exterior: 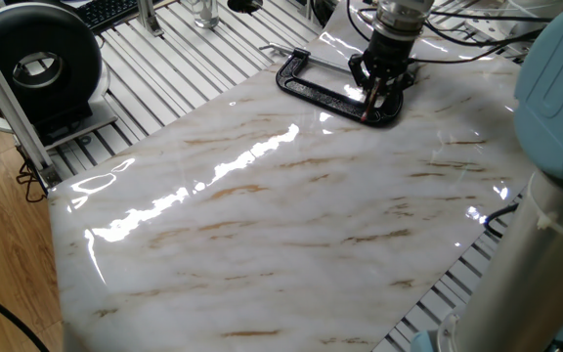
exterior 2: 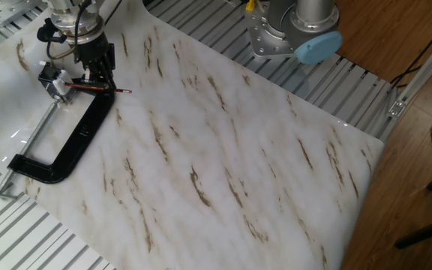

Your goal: Insert the pencil into the pencil sharpener

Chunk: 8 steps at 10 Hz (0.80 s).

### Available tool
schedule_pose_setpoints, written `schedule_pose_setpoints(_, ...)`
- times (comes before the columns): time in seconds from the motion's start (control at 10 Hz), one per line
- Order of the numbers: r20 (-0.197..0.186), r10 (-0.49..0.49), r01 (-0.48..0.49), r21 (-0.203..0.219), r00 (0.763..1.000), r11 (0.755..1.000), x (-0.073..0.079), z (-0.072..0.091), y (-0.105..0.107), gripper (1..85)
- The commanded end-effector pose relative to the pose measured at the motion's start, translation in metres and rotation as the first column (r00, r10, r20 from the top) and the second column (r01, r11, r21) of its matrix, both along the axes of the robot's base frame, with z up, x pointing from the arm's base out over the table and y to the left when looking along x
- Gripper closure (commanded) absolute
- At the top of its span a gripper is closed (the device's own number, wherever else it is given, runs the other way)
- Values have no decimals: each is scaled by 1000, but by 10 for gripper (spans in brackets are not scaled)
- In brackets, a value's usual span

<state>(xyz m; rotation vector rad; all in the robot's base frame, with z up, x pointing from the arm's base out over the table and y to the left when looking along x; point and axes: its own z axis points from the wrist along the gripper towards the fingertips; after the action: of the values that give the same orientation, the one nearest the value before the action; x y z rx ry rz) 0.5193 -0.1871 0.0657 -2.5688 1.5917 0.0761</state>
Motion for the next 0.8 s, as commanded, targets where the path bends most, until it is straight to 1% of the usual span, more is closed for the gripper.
schedule_pose_setpoints(0.0,20,9,-9,14,1000,1000,5,-4,-11,847)
schedule_pose_setpoints(0.2,22,18,-19,25,1000,1000,7,-8,-19,847)
schedule_pose_setpoints(0.3,22,20,-20,22,1000,1000,6,-8,-22,847)
schedule_pose_setpoints(0.5,37,24,-24,20,999,1000,10,-8,-23,847)
schedule_pose_setpoints(0.6,38,23,-24,20,999,1000,11,-8,-23,847)
schedule_pose_setpoints(0.7,49,33,-34,13,998,999,13,-8,-25,847)
